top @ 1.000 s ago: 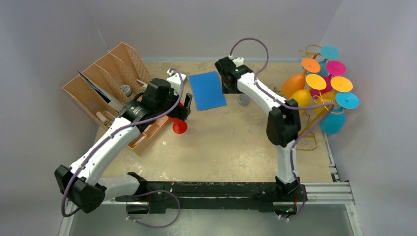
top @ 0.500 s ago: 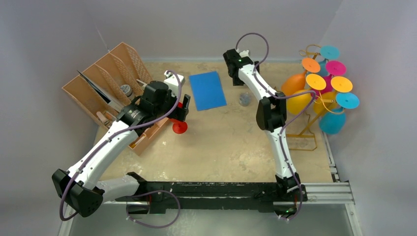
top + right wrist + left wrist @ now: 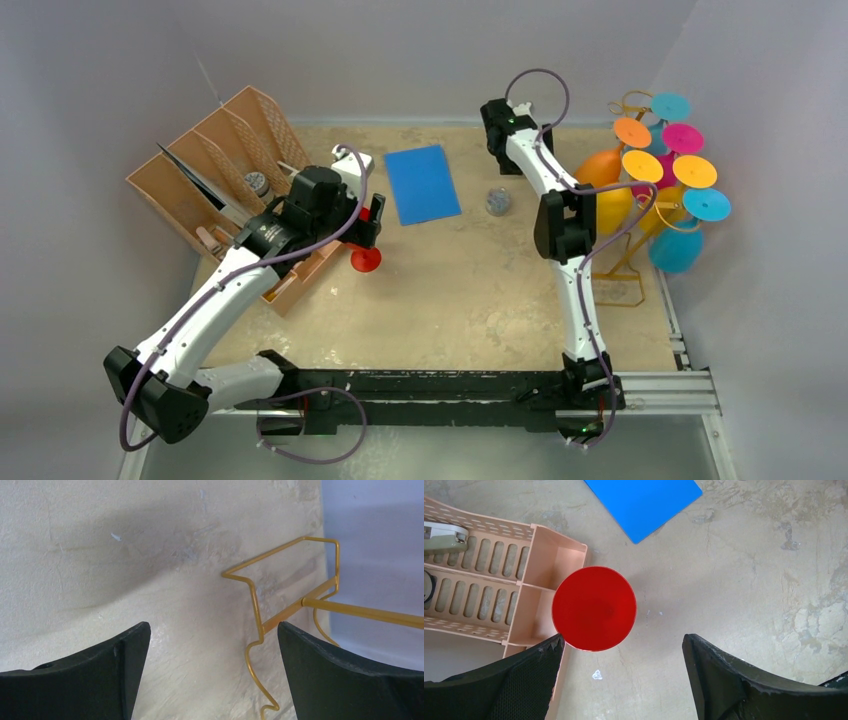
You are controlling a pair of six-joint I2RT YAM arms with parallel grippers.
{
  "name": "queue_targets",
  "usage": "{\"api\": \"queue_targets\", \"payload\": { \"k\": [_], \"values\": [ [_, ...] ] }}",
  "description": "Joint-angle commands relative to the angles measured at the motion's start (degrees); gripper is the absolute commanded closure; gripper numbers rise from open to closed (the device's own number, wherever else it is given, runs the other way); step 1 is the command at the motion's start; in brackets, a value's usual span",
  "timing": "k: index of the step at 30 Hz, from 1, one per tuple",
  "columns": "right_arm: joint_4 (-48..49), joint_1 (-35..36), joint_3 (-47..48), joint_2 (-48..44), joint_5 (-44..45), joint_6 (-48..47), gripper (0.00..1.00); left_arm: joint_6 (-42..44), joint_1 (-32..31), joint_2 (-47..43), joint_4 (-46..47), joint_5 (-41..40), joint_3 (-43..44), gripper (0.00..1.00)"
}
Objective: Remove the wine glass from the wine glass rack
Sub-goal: Adjust the wine rack at the center of the board.
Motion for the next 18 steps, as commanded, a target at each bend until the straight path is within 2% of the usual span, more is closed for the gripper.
{"api": "queue_targets", "payload": {
  "k": [1,18],
  "values": [
    [2.09,-0.56,-0.19,-1.54,2.62,-2.01,0.01,0.84,-0.05,-1.32,0.35,-0.63,0.04,0.13],
    [2.57,-2.77,-2.88,-0.55,2.02,-1.31,0.01,0.58,0.68,-0.69,0.12,1.15,0.17,0.13]
  ]
}}
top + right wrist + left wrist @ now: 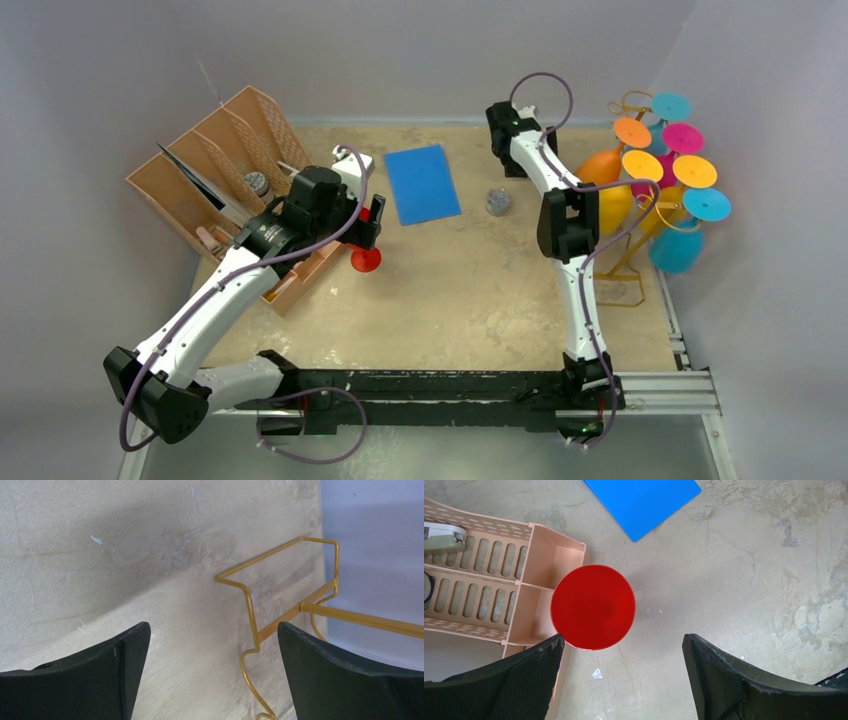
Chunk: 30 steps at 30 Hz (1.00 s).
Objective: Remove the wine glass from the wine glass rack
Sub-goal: Adjust the wine rack at the center of the board.
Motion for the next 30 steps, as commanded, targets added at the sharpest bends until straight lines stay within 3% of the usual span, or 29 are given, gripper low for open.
{"api": "queue_targets", "payload": {
  "k": [1,22,30],
  "values": [
    [0.29,-1.20,-0.92,-0.74,1.55,0.63,0.01,0.17,0.56,-0.44,0.60,0.81,0.17,0.13],
    [1.15,-3.16,-7.71,-1.70,-9.69,6.46,0.01,-0.45,3.09,0.73,0.86,4.02,0.44,0.13],
    [2.10,-4.19,-8.21,-2.62,-10.14,6.47,0.01,-0.54,3.49,0.90,0.86,4.64,0.48,0.13]
  ]
}}
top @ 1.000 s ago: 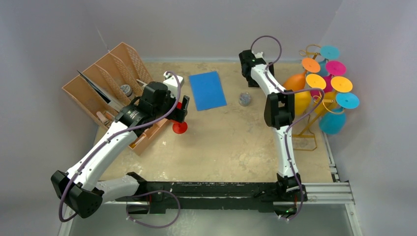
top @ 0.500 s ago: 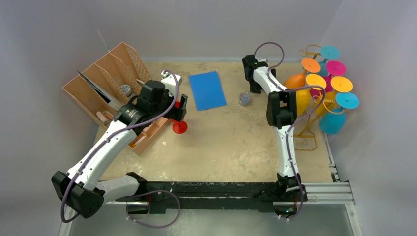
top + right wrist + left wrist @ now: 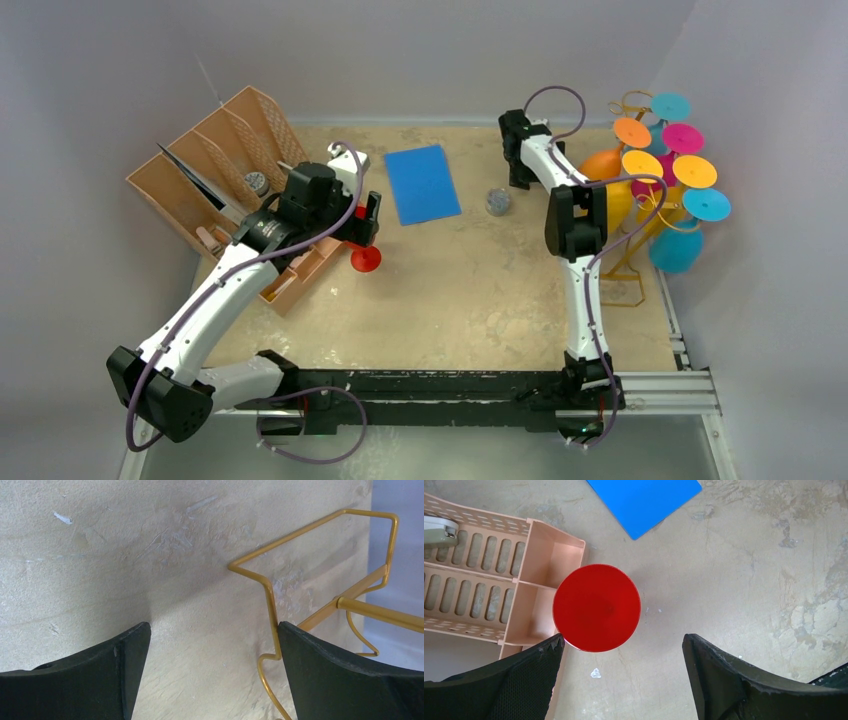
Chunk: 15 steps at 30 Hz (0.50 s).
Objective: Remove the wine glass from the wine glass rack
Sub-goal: Adjust the wine rack at the center of the board.
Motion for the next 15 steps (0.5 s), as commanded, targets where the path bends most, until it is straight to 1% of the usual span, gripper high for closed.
{"api": "queue_targets", "payload": {
  "k": [1,10,15],
  "values": [
    [0.97,-1.00,-1.88,-1.61,-2.53,1.81,0.01,-0.51,0.56,0.14,0.84,1.04,0.44,0.13],
    [3.49,-1.42,-2.67,-1.81,-3.65,-0.27,0.01,-0.60,1.09,0.40,0.93,1.04,0.44,0.13],
    [4.27,-1.91,-3.36,-2.33,-4.87,-0.45,0.01,-0.77,1.59,0.65,1.06,3.02,0.43,0.13]
  ]
}}
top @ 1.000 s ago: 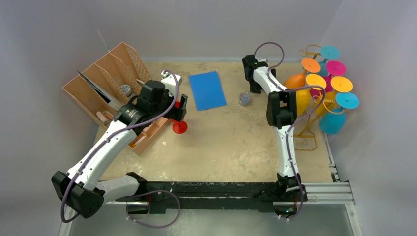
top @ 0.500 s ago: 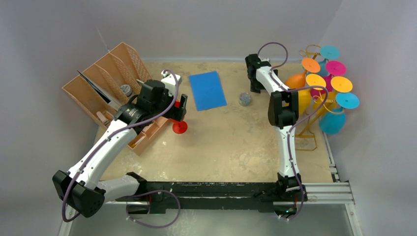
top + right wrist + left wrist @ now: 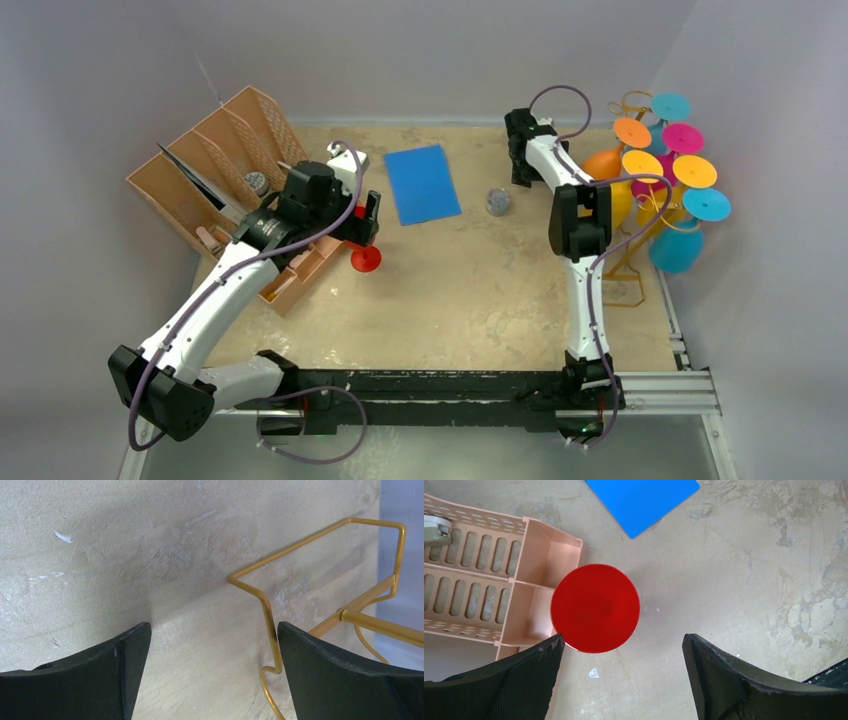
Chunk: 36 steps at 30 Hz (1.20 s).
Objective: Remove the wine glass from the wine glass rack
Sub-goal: Adjust the wine rack at the center of the board.
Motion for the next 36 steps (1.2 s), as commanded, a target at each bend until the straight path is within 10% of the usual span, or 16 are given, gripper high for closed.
{"api": "queue_targets", "payload": {
  "k": [1,36],
  "values": [
    [0.96,-0.79,-1.71,-1.39,-3.56,0.26,0.01,-0.80,0.89,0.48,1.08,1.97,0.43,0.13],
    [11.47,1.92,-9.69,-7.26,-24.49,-7.35,0.08,-1.79,5.21,1.28,2.05,8.03,0.53,0.13]
  ]
}}
